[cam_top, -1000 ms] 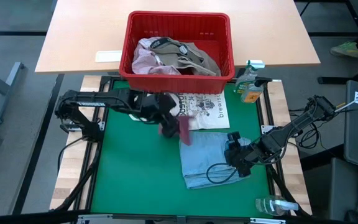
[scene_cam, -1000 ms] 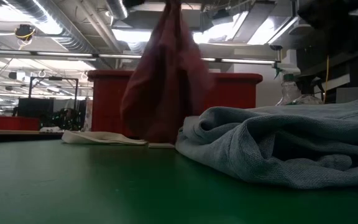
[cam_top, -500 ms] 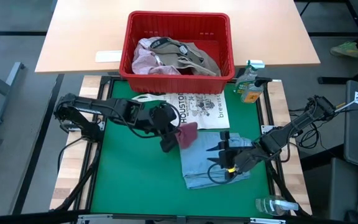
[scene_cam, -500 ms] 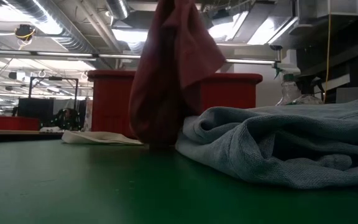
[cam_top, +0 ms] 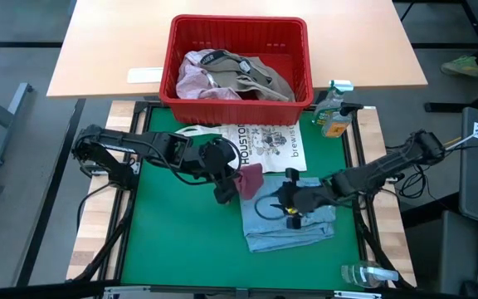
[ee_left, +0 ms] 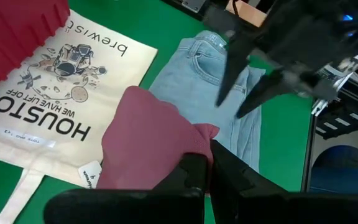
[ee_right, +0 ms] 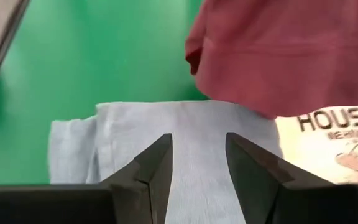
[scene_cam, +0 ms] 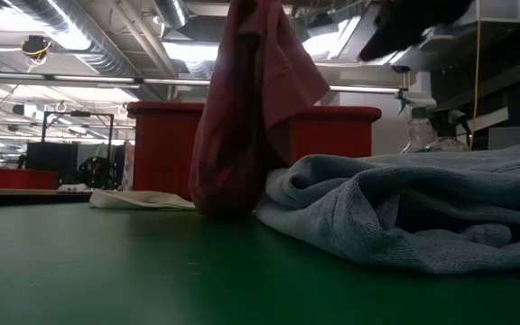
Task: Fold Laundry from Bin
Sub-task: Fold the red underwear from the red laundry basket
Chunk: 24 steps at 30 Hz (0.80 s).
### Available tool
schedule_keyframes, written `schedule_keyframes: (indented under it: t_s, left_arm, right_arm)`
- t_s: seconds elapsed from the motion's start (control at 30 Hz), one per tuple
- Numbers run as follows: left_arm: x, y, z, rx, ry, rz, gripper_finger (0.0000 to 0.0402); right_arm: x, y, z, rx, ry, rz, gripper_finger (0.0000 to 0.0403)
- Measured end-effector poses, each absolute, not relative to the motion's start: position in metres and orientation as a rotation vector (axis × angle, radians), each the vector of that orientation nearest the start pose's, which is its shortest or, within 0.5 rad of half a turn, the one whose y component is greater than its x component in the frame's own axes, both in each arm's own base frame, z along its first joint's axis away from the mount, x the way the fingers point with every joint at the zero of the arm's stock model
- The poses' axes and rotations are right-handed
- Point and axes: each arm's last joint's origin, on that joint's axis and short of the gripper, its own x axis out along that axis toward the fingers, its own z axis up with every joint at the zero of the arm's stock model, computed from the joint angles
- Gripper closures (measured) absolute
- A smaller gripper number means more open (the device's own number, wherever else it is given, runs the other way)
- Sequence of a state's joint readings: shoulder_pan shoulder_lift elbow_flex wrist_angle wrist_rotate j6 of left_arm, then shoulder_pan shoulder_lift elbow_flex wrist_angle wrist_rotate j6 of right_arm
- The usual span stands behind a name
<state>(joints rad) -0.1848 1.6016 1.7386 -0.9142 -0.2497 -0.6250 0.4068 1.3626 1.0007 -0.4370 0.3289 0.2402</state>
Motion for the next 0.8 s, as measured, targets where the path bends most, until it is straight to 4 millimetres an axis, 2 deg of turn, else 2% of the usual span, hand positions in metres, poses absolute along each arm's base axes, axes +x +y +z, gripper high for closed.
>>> schedule_keyframes:
  t_s: [0.23,0.47,0.63,0.8]
  left_arm:
    - [0.327,-0.054,0.393,-0.426,0.709,0.294,0.0401]
    - [0.327,-0.054,0.393,-0.420,0.710,0.292,0.0401]
    - [0.326,-0.054,0.392,-0.418,0.715,0.293,0.0401]
    - [0.326,-0.054,0.392,-0.417,0.715,0.293,0.0401]
  right_arm:
    - [0.282,0.076,0.224,0.066,0.798,-0.058,0.0253]
    - [0.300,0.061,0.214,0.140,0.752,-0.036,0.0253]
    - [0.307,0.061,0.210,0.195,0.748,0.076,0.0253]
    - [0.311,0.063,0.215,0.220,0.686,0.140,0.0253]
